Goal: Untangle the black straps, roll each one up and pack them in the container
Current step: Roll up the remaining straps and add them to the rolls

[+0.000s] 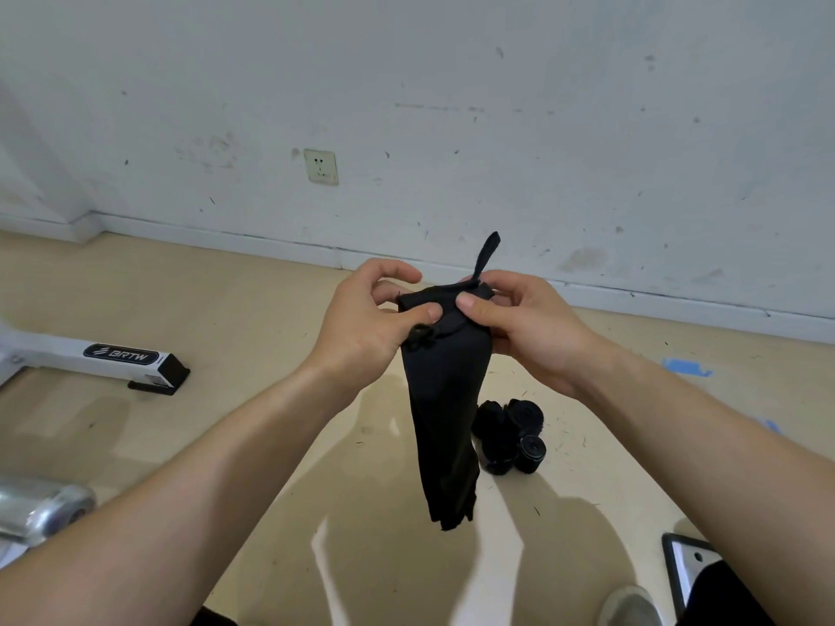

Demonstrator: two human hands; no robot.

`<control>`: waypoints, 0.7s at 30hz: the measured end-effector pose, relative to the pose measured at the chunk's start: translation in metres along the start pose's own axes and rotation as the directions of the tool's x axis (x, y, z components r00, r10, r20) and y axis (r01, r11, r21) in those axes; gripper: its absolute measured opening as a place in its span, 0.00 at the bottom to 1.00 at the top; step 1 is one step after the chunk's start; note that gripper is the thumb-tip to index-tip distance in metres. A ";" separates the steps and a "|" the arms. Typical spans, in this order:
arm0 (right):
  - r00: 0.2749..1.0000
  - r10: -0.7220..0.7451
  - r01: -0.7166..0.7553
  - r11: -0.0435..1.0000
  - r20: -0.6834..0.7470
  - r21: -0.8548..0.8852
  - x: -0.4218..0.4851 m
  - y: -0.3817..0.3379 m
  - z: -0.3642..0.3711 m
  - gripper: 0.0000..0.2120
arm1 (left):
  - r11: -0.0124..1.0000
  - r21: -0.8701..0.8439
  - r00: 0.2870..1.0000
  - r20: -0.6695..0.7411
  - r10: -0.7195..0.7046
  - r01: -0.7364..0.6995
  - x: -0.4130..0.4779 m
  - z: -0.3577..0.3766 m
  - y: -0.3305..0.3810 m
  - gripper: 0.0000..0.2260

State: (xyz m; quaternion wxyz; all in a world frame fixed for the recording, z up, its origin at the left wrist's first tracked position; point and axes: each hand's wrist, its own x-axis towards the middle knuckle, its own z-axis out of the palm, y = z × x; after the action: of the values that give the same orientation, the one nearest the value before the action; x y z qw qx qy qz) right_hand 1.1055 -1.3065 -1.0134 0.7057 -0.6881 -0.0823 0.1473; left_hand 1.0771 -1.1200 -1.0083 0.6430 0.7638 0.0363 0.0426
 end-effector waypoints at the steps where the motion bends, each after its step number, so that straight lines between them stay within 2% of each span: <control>1: 1.000 0.000 0.000 1.000 -0.012 0.011 0.000 -0.001 0.000 0.08 | 0.999 -0.029 1.000 0.011 -0.016 0.017 0.001 0.000 0.000 0.13; 4: 0.999 0.002 0.000 0.999 -0.044 0.043 -0.002 -0.005 0.001 0.06 | 0.986 -0.155 0.995 0.081 -0.051 0.063 0.002 -0.001 -0.002 0.09; 8: 0.999 -0.004 0.006 0.997 -0.037 0.073 -0.004 -0.005 0.004 0.07 | 0.966 -0.240 0.988 0.142 -0.063 0.096 0.002 -0.001 0.000 0.10; 12: 0.999 0.022 -0.030 0.985 0.046 0.172 -0.005 -0.007 0.004 0.07 | 0.876 -0.417 0.946 0.303 -0.118 0.243 0.002 -0.007 0.006 0.10; 15: 0.988 0.022 -0.065 0.957 0.152 0.284 -0.006 -0.009 -0.001 0.07 | 0.835 -0.459 0.914 0.386 -0.121 0.304 0.002 -0.013 0.009 0.11; 18: 0.983 0.001 -0.061 0.944 0.182 0.325 -0.005 -0.011 -0.003 0.08 | 0.852 -0.442 0.929 0.347 -0.127 0.281 0.003 -0.014 0.010 0.11; 21: 0.989 -0.007 -0.029 0.969 0.145 0.243 -0.004 -0.011 -0.001 0.12 | 0.857 -0.446 0.953 0.261 -0.154 0.260 0.003 -0.011 0.009 0.10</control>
State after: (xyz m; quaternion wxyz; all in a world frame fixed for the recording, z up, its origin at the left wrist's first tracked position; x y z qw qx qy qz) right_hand 1.1026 -1.3091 -1.0025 0.7765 -0.5837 -0.1106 0.2101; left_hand 1.0785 -1.1102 -0.9979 0.8113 0.5744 0.0371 -0.1030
